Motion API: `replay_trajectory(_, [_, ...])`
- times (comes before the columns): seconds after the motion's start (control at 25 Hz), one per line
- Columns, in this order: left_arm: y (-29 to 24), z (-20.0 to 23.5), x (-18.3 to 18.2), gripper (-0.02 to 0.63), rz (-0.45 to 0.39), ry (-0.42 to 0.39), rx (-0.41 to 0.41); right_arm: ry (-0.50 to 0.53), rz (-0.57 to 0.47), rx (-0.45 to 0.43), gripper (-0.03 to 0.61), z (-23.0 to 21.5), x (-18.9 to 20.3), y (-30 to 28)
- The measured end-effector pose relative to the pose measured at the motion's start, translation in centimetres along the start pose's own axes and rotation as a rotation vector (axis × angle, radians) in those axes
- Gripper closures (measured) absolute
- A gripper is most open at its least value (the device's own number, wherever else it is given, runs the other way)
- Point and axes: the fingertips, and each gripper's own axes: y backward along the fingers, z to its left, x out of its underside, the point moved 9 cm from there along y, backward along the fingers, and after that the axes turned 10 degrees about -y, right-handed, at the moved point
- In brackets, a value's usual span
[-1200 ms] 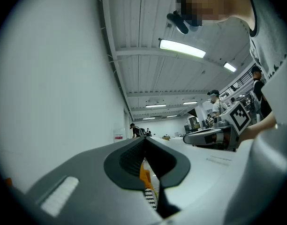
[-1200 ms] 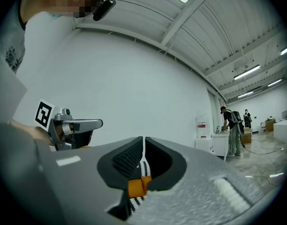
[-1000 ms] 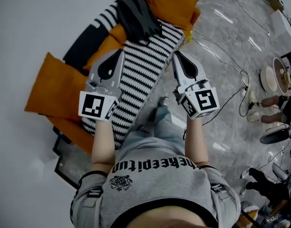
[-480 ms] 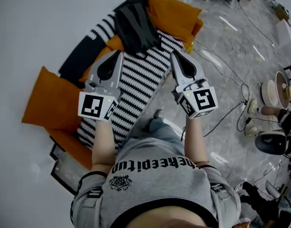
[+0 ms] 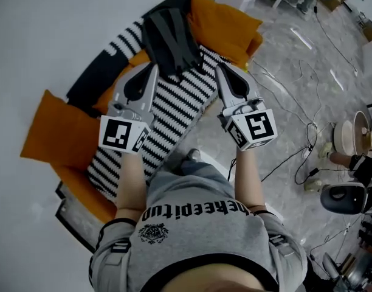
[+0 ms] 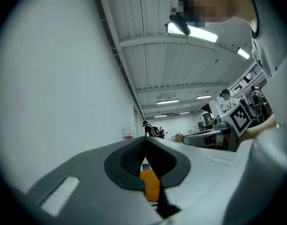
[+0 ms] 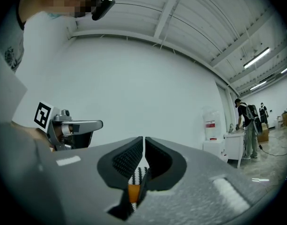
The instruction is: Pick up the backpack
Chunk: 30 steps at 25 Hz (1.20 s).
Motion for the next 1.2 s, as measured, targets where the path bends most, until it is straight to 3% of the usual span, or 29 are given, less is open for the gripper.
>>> replay_trajectory(0.56, [-4.6,-1.0,0.8,0.601,0.034,-0.021,0.0,-0.04,-0.008,-0.024,0.568,-5.0,0.3,-1.3])
replay_trajectory(1.2, [-11.9,4.5,4.9,0.597,0.074,0.002,-0.006,-0.042,0.018,-0.025,0.568,-10.5,0.5,-9.9])
